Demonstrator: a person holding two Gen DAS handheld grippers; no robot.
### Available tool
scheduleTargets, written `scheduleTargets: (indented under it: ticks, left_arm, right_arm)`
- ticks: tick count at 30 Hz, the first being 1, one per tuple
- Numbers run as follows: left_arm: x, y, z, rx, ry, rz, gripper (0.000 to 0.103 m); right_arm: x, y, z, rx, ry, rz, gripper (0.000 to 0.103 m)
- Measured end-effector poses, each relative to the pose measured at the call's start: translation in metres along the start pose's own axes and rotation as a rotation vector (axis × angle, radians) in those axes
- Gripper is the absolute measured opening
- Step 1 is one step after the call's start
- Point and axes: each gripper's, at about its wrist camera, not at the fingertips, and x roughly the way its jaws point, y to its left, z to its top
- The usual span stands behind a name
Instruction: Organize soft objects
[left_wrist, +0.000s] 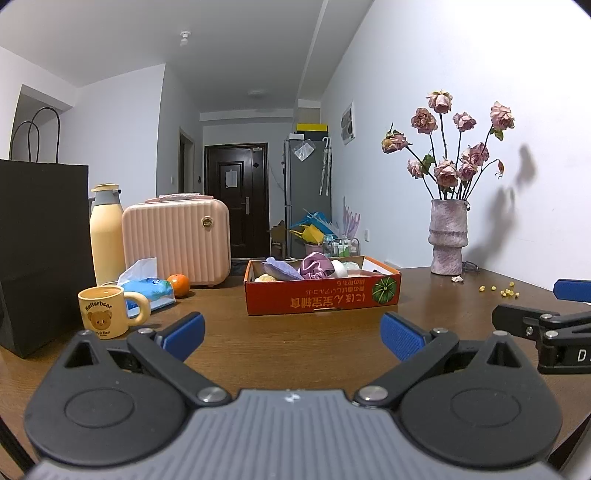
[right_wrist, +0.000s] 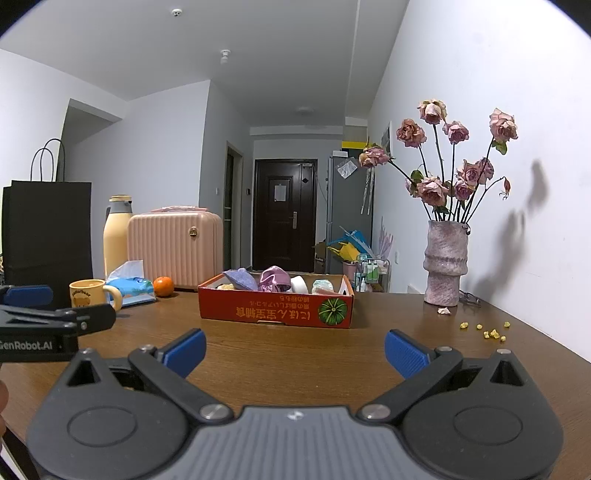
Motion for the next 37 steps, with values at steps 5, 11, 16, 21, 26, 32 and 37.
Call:
scheduleTargets:
  ticks: [5, 11, 16, 21, 26, 32, 37]
  left_arm:
    - [-0.0002, 0.0, -0.0002, 0.0, 0.0, 0.001, 0.103]
    - [0.0, 0.0, -0.0005, 0.0, 0.0, 0.0, 0.103]
    - [0.0, -0.0002, -0.0006, 0.001, -0.001, 0.0, 0.103]
    - [0.0001, 0.0004, -0.0007, -0.001, 0.0, -0.002, 0.103]
    - [0.0, 0.0003, -0.0008, 0.0, 0.0, -0.003, 0.103]
    - [0.0003, 0.0012, -0.0018, 0.001, -0.003, -0.006, 0.103]
    - [0.0006, 0.0024, -0.0033, -0.003, -0.002, -0.013, 0.103]
  right_arm:
    - [0.0002, -0.0002, 0.0, 0.0, 0.0, 0.0, 0.103]
    - [0.0002, 0.0001, 0.0002, -0.001, 0.001, 0.0, 0.103]
    - [0.0002, 0.0001, 0.0001, 0.0, 0.001, -0.001, 0.103]
    - [0.0001, 0.0005, 0.0002, 0.0, 0.003, 0.0, 0.103]
    - [0.0004, 0.0005, 0.0004, -0.001, 0.003, 0.0, 0.103]
    - [0.0005, 0.0005, 0.0005, -0.001, 0.004, 0.0, 0.103]
    - [0.0011, 0.0012, -0.0006, -0.004, 0.009, 0.004, 0.103]
